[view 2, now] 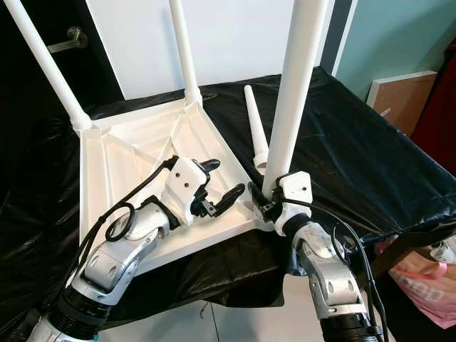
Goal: Building children table
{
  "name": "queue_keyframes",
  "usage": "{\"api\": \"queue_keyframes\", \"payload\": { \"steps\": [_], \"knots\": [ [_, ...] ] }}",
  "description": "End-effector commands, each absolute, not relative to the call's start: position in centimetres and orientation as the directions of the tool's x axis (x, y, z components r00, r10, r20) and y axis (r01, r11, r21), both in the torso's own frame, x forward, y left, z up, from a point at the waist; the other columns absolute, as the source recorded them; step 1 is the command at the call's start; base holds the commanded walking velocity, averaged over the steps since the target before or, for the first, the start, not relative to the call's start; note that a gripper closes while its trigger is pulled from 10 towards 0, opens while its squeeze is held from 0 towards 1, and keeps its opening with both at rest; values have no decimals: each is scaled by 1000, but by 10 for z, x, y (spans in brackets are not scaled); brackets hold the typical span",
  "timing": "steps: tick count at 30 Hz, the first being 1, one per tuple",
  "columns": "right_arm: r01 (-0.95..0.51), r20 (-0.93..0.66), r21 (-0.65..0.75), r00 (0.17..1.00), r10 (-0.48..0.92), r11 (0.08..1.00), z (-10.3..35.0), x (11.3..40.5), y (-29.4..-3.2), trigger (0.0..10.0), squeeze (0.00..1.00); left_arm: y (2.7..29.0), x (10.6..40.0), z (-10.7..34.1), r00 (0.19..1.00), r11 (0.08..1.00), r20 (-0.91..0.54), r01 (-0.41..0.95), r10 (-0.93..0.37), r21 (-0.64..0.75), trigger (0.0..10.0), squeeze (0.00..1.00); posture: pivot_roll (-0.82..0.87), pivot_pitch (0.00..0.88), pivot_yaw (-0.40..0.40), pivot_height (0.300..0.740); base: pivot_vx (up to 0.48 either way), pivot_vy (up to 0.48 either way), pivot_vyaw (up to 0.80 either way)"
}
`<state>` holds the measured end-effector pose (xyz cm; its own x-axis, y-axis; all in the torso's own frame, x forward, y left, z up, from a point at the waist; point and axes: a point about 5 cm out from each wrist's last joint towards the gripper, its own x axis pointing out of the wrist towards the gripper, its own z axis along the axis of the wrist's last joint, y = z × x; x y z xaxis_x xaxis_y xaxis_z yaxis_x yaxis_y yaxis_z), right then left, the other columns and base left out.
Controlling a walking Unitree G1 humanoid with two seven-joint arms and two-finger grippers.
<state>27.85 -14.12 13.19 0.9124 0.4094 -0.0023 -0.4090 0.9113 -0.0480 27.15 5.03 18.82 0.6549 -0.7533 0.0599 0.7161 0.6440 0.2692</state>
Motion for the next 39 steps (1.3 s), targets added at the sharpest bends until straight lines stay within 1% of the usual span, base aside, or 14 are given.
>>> {"api": "queue_keyframes", "payload": {
  "steps": [1,3,5,6,9,13,15,17,19,25,32,33,37,39],
  "knots": [
    [-418,-275,61,866,418,906,83,267,-139,10000,0,46,268,188,595,581,34,768,-803,269,10000,0,-178,43,46,740,0,0,0],
    [-423,-273,44,866,418,905,83,266,-139,10000,0,46,268,188,596,582,34,768,-802,269,10000,0,-177,44,46,740,0,0,0],
    [-423,-174,-55,896,409,904,91,265,-138,10000,0,46,268,189,597,583,36,767,-801,268,10000,0,-174,49,43,740,0,0,0],
    [-423,-174,-55,896,409,904,91,265,-138,10000,0,46,268,189,597,583,36,767,-801,268,10000,0,-174,49,43,740,0,0,0],
    [-376,-30,-138,926,375,916,101,262,-139,10000,0,47,268,190,599,586,38,765,-800,267,10000,0,-172,58,45,740,0,0,0],
    [-336,32,-176,938,346,925,106,259,-140,10000,0,48,269,190,602,588,37,764,-798,266,10000,0,-172,61,47,740,0,0,0],
    [-321,66,-197,938,340,926,110,257,-140,10000,0,49,269,191,605,591,36,761,-796,267,10000,0,-172,67,49,740,0,0,0],
    [-296,127,-280,932,340,913,116,253,-138,10000,0,53,272,191,618,603,32,751,-785,270,10000,0,-178,68,53,740,0,0,0],
    [-296,127,-280,932,340,913,116,253,-138,10000,0,53,272,191,618,603,32,751,-785,270,10000,0,-178,68,53,740,0,0,0],
    [-286,186,-441,898,398,851,117,245,-133,10000,0,64,287,195,670,648,27,706,-742,286,10000,0,-173,75,55,740,0,0,0],
    [-244,232,-435,900,370,867,123,249,-136,10000,16,74,298,203,713,696,49,663,-699,277,10000,0,-170,79,34,740,0,0,0],
    [-213,271,-376,905,327,902,136,255,-140,10000,12,78,301,207,718,705,66,656,-693,270,10000,0,-169,77,20,740,0,0,0],
    [-201,286,-357,906,311,912,141,258,-142,10000,12,79,301,208,719,706,70,654,-692,271,10000,0,-169,77,20,740,0,0,0],
    [-166,316,-298,912,261,940,152,263,-145,10000,0,81,302,209,713,704,83,656,-696,272,10000,0,-167,72,-1,740,0,0,0]
  ]
}}
